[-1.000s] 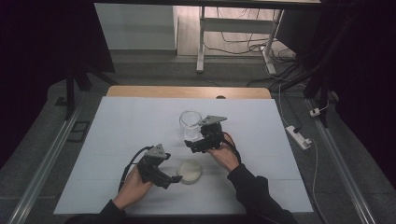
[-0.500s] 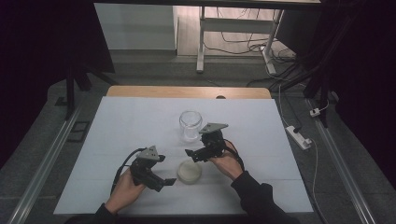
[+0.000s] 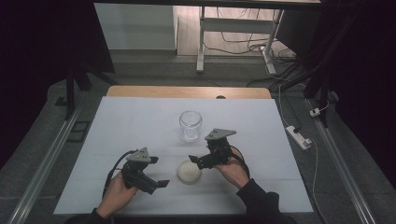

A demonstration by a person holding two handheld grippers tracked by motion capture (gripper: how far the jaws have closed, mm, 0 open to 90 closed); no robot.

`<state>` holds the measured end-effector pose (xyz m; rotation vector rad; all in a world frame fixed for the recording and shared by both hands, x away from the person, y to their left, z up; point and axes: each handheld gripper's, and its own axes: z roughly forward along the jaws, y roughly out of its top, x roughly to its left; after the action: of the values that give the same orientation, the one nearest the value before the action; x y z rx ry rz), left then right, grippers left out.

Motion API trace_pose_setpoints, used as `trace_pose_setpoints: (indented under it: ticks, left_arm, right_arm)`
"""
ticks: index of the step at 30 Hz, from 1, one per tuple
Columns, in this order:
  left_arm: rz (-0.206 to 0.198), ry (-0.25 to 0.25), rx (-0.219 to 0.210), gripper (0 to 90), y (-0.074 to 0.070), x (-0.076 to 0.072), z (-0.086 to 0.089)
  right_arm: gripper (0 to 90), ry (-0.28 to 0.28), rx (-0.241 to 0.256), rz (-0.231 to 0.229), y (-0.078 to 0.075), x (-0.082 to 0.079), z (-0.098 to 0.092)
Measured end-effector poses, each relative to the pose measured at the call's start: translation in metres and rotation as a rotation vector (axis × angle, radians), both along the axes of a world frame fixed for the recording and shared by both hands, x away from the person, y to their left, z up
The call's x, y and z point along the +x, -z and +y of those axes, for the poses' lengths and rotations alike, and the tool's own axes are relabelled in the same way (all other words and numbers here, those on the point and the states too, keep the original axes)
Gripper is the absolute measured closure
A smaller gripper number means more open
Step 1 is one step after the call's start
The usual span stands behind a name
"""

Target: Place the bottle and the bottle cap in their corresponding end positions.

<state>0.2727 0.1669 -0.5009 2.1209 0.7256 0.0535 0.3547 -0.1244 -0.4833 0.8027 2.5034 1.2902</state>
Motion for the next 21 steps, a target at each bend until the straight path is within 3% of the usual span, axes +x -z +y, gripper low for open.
trace_pose_setpoints:
  ticks: [12,21]
  left_arm:
    - [0.003,-0.037,0.004,0.0,-0.001,-0.011,0.016]
    - [0.005,-0.078,-0.002,0.0,0.001,-0.019,0.030]
  right_arm:
    - [0.0,-0.003,-0.030,-0.022,-0.002,-0.020,-0.016]
    - [0.0,0.028,-0.035,-0.015,0.000,-0.030,-0.037]
